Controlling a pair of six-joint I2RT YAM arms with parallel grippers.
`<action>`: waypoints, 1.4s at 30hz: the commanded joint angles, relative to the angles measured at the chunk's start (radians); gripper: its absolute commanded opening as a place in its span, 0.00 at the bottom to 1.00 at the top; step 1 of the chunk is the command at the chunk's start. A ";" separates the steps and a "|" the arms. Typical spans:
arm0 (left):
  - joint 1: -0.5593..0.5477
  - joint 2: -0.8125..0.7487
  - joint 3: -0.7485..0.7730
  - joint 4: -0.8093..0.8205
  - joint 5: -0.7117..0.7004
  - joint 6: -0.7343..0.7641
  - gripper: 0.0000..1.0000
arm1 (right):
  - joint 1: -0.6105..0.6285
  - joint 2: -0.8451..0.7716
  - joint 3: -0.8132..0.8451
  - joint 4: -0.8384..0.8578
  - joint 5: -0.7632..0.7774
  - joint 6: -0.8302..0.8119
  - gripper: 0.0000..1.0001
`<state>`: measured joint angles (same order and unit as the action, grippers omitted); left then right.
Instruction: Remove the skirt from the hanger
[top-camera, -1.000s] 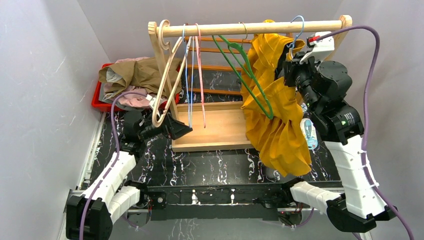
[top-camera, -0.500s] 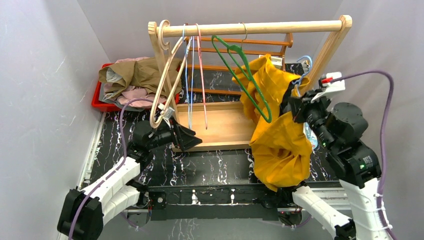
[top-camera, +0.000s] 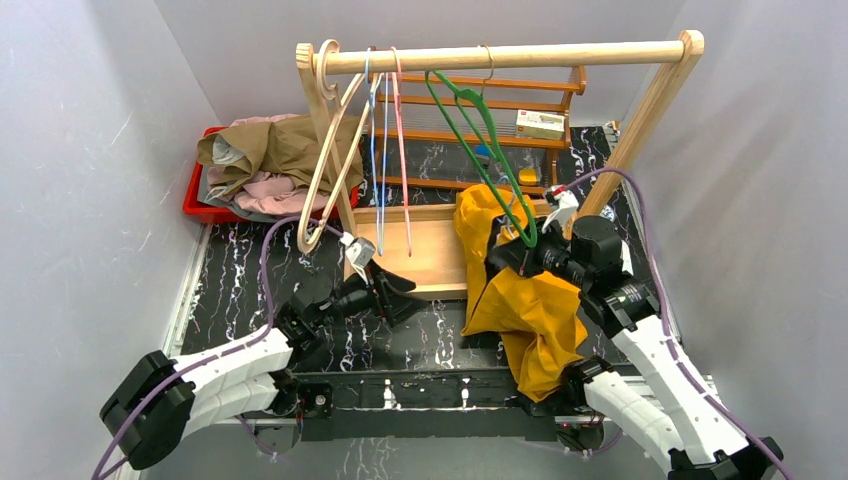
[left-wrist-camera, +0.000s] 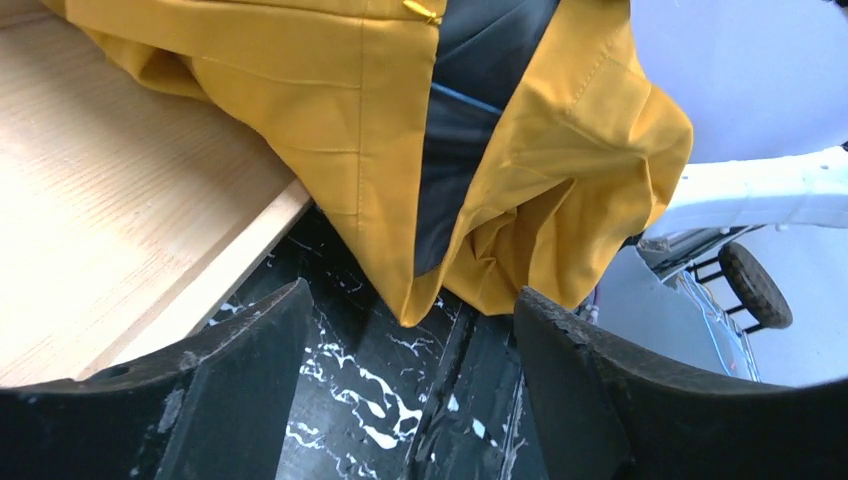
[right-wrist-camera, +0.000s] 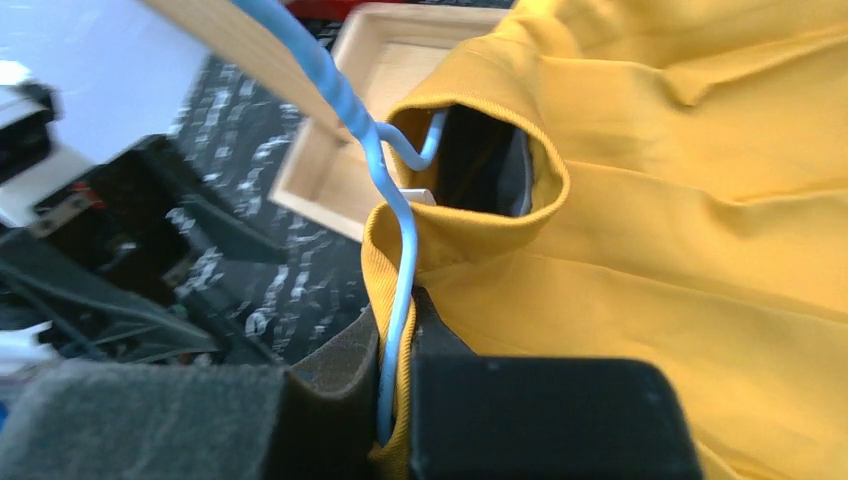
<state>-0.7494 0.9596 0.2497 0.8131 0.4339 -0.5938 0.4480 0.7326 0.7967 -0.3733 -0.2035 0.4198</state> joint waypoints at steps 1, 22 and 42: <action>-0.097 0.008 0.016 0.098 -0.183 0.087 0.77 | 0.000 -0.003 -0.038 0.366 -0.319 0.108 0.00; -0.278 0.214 0.120 0.191 -0.498 0.166 0.99 | 0.001 0.103 -0.071 0.345 -0.679 0.047 0.00; -0.306 0.420 0.220 0.208 -0.687 0.178 0.31 | 0.001 0.110 -0.054 0.097 -0.486 -0.040 0.16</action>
<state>-1.0512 1.4021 0.4500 0.9504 -0.2020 -0.4507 0.4473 0.8703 0.6899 -0.2287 -0.7490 0.4110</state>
